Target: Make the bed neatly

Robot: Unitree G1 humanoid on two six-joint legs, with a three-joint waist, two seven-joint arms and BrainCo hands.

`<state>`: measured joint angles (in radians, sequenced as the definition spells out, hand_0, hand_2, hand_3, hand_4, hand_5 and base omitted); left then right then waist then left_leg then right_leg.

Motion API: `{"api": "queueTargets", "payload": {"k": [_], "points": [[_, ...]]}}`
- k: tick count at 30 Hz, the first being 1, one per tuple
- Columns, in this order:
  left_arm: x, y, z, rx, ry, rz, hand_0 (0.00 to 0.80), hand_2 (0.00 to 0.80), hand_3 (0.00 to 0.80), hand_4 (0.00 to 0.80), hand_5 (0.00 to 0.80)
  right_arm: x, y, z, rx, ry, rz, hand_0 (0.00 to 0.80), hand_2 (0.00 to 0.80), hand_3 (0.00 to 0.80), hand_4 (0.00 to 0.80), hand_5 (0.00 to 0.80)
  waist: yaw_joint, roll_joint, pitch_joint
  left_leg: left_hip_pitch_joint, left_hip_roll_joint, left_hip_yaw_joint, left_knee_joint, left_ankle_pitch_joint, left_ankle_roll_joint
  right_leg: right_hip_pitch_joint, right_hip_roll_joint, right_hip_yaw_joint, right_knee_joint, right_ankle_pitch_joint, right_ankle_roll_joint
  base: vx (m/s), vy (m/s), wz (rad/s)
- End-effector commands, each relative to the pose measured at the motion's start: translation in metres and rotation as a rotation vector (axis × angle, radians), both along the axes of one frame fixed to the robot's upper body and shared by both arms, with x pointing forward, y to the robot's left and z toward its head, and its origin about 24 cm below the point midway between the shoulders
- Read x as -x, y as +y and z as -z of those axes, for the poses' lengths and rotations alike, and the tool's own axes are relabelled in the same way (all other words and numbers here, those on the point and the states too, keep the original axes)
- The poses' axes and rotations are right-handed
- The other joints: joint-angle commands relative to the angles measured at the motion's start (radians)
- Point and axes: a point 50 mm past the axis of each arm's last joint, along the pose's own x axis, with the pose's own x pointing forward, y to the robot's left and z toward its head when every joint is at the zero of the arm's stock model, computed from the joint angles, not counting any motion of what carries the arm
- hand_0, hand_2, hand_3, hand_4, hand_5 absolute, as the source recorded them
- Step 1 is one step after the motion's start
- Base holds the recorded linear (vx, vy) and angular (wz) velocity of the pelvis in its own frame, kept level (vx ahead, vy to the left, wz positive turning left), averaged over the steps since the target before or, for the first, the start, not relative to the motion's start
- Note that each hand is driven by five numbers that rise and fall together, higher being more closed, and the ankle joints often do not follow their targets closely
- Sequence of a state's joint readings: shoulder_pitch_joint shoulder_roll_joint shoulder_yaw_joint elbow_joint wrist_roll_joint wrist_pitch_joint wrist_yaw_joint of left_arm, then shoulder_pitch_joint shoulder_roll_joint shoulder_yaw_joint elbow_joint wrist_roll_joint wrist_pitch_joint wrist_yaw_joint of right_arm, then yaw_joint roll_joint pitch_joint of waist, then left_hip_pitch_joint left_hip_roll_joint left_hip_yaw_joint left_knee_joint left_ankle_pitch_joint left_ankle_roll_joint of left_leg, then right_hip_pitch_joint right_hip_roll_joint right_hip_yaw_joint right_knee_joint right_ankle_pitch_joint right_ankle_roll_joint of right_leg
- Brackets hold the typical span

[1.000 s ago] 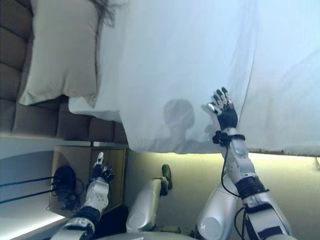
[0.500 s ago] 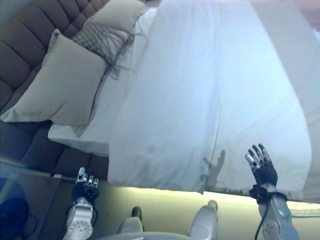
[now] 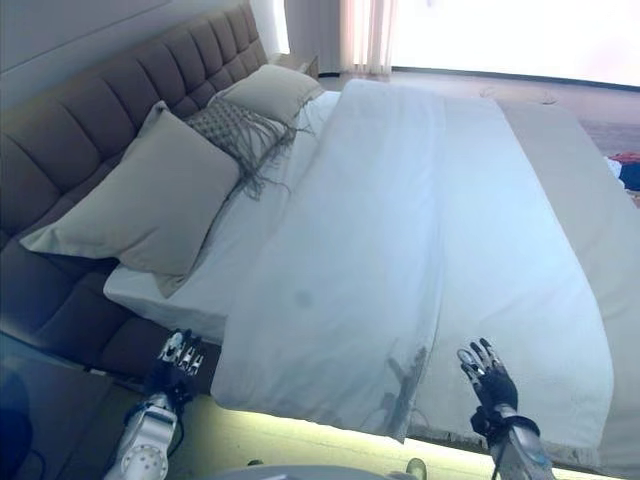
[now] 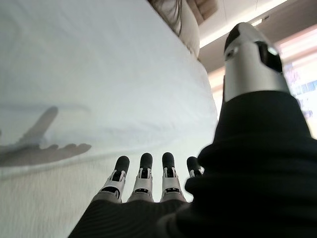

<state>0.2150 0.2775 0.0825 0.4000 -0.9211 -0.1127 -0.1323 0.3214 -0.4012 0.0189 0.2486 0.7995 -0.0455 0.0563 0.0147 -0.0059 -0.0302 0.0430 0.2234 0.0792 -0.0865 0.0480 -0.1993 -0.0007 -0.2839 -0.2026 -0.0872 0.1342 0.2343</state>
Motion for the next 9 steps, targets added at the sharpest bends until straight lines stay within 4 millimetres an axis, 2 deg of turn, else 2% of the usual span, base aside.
{"api": "queueTargets", "payload": {"k": [1, 5, 9], "points": [[-0.032, 0.012, -0.028, -0.130, -0.109, 0.066, 0.000, 0.000, 0.000, 0.000, 0.000, -0.012, -0.001, -0.014, -0.060, -0.131, 0.056, 0.000, 0.000, 0.000, 0.000, 0.000, 0.017, -0.029, -0.004, -0.043, -0.047, 0.014, 0.017, 0.041, 0.083, -0.002, -0.012, -0.005, 0.068, -0.013, -0.013, -0.014, -0.018, -0.05], [-0.031, 0.002, -0.026, -0.067, -0.115, 0.106, 0.000, 0.000, 0.000, 0.000, 0.000, -0.004, 0.005, -0.006, -0.121, -0.137, 0.083, 0.000, 0.000, 0.000, 0.000, 0.000, 0.022, -0.027, -0.007, -0.035, -0.050, 0.008, 0.016, 0.039, 0.087, 0.012, -0.011, -0.012, 0.065, -0.013, -0.014, 0.000, 0.000, 0.00], [-0.029, 0.000, -0.025, -0.085, -0.100, 0.144, 0.000, 0.000, 0.000, 0.000, 0.000, -0.003, 0.014, -0.006, -0.181, -0.185, 0.027, 0.000, 0.000, 0.000, 0.000, 0.000, 0.025, -0.025, -0.008, -0.033, -0.051, 0.007, 0.015, 0.039, 0.088, 0.016, -0.012, -0.015, 0.063, -0.013, -0.014, 0.000, 0.000, 0.00]]}}
